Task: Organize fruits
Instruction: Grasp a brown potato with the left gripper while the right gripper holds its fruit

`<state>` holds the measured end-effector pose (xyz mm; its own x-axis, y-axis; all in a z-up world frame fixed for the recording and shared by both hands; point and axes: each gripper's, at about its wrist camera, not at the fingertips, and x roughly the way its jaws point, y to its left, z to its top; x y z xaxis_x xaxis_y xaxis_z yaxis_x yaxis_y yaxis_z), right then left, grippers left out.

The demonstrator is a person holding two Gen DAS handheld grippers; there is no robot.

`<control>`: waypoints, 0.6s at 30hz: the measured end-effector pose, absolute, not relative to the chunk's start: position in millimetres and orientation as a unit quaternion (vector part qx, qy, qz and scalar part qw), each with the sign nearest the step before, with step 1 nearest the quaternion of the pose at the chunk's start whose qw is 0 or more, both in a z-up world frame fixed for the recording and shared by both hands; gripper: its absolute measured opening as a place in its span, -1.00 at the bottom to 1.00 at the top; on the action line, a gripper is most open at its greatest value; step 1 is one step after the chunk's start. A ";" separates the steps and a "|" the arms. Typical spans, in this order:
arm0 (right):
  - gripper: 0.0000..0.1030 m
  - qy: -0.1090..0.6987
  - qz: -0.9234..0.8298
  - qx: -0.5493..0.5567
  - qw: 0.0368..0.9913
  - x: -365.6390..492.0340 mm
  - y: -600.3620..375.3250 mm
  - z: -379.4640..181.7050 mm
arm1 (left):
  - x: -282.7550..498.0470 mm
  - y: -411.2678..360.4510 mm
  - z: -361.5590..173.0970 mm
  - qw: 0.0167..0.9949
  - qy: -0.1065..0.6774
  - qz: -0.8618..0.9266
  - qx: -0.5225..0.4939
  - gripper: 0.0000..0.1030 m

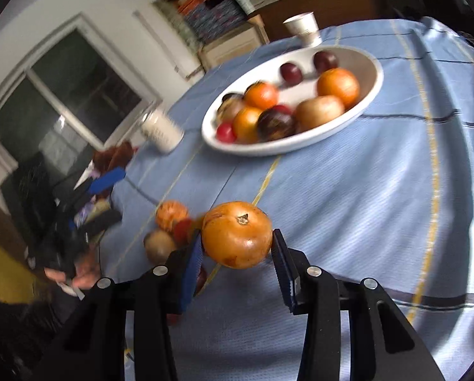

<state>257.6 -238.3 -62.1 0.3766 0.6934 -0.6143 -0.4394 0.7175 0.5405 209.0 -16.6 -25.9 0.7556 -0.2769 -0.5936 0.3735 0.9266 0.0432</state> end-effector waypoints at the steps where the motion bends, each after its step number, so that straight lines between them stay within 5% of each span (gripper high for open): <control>1: -0.15 0.436 0.343 0.152 0.818 258.1 -241.6 -61.8 | 208.2 -23.5 -26.2 0.932 0.301 -0.181 0.089 0.90; 12: -0.15 0.434 0.324 0.165 0.824 260.3 -251.3 -59.8 | 223.3 -20.5 -43.6 0.904 0.367 -0.217 0.047 0.88; 15: -0.15 0.434 0.325 0.159 0.825 259.2 -249.8 -59.2 | 234.2 -13.1 -51.9 0.893 0.393 -0.219 0.016 0.53; 18: -0.15 0.435 0.325 0.158 0.825 258.8 -250.2 -59.7 | 236.6 -5.5 -56.0 0.888 0.408 -0.212 0.003 0.40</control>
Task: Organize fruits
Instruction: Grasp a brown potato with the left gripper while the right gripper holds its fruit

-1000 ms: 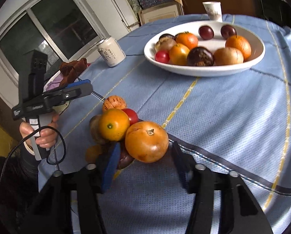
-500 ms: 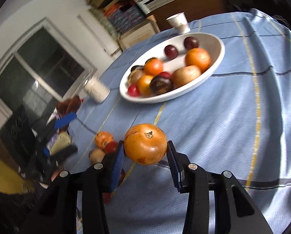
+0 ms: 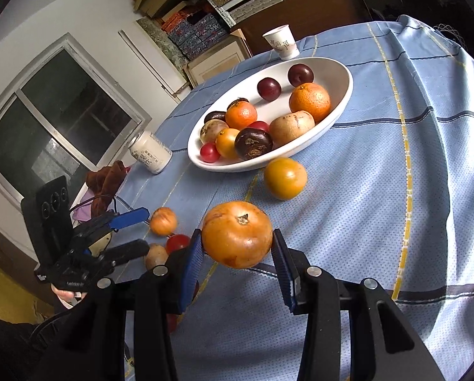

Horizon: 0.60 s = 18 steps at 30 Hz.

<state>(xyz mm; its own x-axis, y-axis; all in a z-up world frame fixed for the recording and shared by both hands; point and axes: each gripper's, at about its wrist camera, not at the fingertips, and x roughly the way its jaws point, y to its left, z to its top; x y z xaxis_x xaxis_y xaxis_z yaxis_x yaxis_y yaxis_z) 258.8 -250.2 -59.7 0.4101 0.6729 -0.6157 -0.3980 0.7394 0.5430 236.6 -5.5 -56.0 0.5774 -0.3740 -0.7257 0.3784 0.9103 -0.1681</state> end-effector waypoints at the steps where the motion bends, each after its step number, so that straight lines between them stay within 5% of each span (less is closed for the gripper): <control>1: -0.15 0.437 0.324 0.158 0.824 258.3 -250.3 -60.1 | 234.3 -3.8 -55.4 0.887 0.408 -0.216 0.002 0.38; 18: -0.15 0.441 0.316 0.142 0.828 255.9 -245.8 -61.0 | 224.7 -19.7 -68.7 0.854 0.448 -0.265 -0.004 0.23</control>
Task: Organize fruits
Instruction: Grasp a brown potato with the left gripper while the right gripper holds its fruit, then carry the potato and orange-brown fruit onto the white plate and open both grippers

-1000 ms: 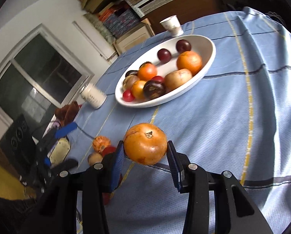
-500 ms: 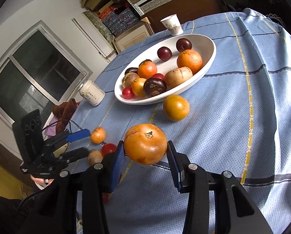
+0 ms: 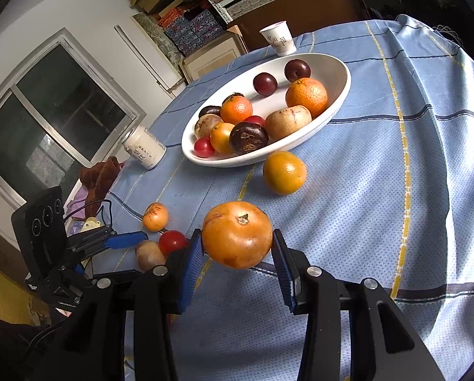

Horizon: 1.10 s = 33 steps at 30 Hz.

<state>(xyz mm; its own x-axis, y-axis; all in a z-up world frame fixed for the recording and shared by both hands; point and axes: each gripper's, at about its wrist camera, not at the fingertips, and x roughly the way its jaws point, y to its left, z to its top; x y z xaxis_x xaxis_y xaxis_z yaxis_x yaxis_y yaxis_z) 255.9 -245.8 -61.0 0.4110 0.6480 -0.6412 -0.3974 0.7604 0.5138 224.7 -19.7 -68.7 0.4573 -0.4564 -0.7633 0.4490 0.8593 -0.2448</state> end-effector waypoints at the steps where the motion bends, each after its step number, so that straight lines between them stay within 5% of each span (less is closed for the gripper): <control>1: -0.15 0.441 0.316 0.140 0.828 255.5 -245.2 -60.7 | 225.6 -19.8 -70.1 0.851 0.453 -0.265 -0.007 0.21; 13: -0.15 0.444 0.313 0.130 0.829 254.2 -242.3 -61.8 | 234.3 -20.2 -80.3 0.835 0.479 -0.267 -0.045 -0.15; 33: -0.15 0.389 0.320 0.145 0.852 260.2 -242.3 -46.1 | 242.8 -6.7 -27.1 0.880 0.406 -0.246 -0.022 -0.15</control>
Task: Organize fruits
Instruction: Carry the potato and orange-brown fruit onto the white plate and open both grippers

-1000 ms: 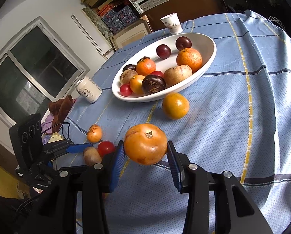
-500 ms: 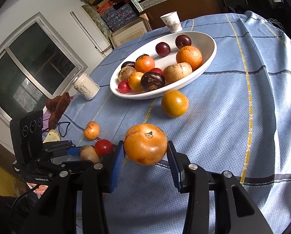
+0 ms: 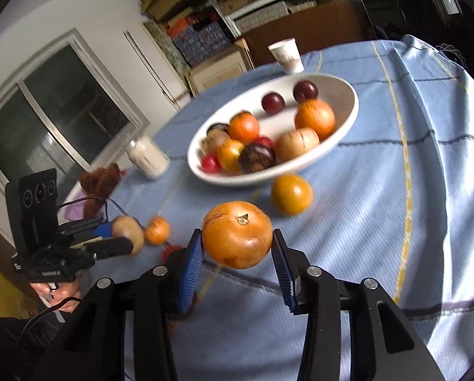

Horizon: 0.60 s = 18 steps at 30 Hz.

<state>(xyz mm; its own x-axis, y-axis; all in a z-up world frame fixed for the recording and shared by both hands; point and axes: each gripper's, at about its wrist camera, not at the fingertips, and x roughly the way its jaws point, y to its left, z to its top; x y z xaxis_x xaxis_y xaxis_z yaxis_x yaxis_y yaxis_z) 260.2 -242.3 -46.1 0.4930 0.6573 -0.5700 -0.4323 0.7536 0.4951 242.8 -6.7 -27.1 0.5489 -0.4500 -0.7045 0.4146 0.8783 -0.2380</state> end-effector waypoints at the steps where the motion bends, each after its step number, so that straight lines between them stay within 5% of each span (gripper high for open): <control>1: -0.15 0.380 0.318 0.149 0.856 262.7 -241.5 -42.6 | 250.6 -7.4 -19.2 0.884 0.399 -0.242 -0.014 -0.15; 18: -0.11 0.351 0.237 0.109 0.899 353.5 -194.2 -30.9 | 393.4 -30.6 -24.3 0.895 0.420 -0.151 0.020 -0.11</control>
<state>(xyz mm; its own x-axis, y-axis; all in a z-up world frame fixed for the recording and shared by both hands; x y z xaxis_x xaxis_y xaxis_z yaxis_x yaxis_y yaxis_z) 353.5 -194.2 -30.9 0.6413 0.5030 -0.5794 -0.3507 0.8638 0.3617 393.4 -30.6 -24.3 0.6018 -0.2545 -0.7570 0.2877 0.9533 -0.0919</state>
